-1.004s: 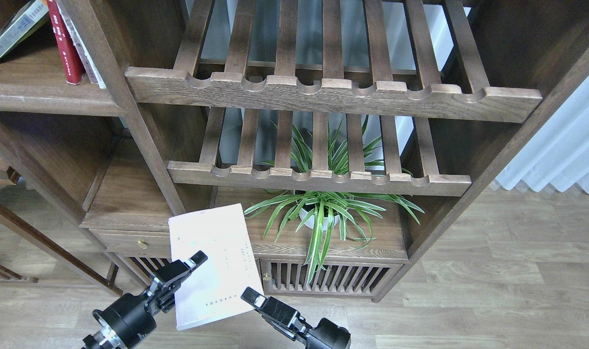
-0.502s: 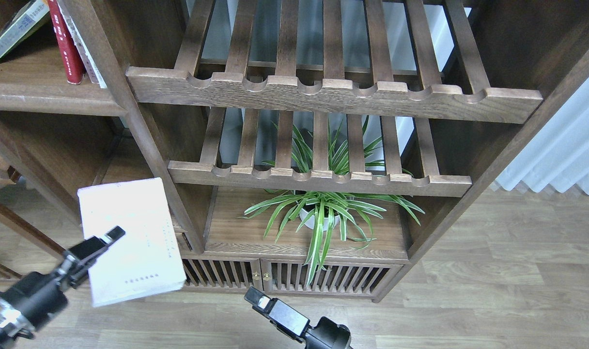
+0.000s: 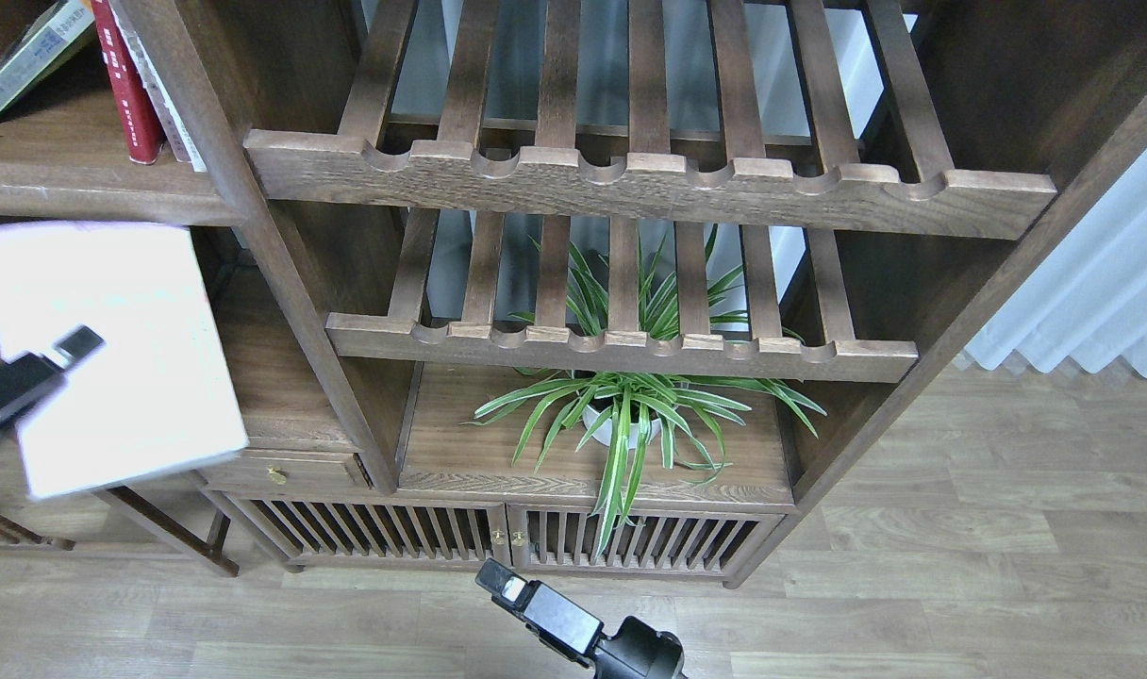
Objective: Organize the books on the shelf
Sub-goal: 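Carry the white book with the left gripper to the tall shelf, then insert the white book upright into the tall shelf with the left gripper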
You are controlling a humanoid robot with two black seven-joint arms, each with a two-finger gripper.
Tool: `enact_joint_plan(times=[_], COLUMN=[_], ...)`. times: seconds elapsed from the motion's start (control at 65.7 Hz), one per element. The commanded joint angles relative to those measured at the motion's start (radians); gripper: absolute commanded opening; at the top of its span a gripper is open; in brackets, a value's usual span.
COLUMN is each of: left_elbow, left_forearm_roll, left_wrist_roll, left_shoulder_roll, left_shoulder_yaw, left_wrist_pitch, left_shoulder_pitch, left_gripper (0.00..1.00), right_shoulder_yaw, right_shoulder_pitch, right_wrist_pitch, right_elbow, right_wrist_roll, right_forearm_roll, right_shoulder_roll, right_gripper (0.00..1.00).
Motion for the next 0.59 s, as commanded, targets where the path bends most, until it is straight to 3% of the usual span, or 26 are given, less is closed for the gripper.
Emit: enact_joint_plan(times=[0.0, 0.35, 0.578], left_elbow=[0.013, 0.048, 0.12], left_forearm_roll=[0.081, 0.263, 0.363], left_wrist_roll=[0.015, 0.035, 0.067], left_shoulder_roll=[0.011, 0.034, 0.092], left_shoulder_yaw=[-0.094, -0.255, -0.255], left_wrist_pitch=[0.0, 0.0, 0.0], left_shoulder_pitch=[-0.036, -0.111, -0.298], left_gripper=[0.1, 0.1, 0.1], right_shoulder_yaw=[0.0, 0.002, 0.002], right_shoulder_pitch=[0.0, 0.0, 0.0], right_wrist_pitch=[0.0, 0.0, 0.0], right_elbow=[-0.001, -0.001, -0.001], right_wrist_roll=[-0.002, 0.0, 0.0], right_forearm_roll=[-0.001, -0.001, -0.001], right_shoulder_roll=[0.0, 0.0, 0.0], right_gripper=[0.99, 0.99, 0.99])
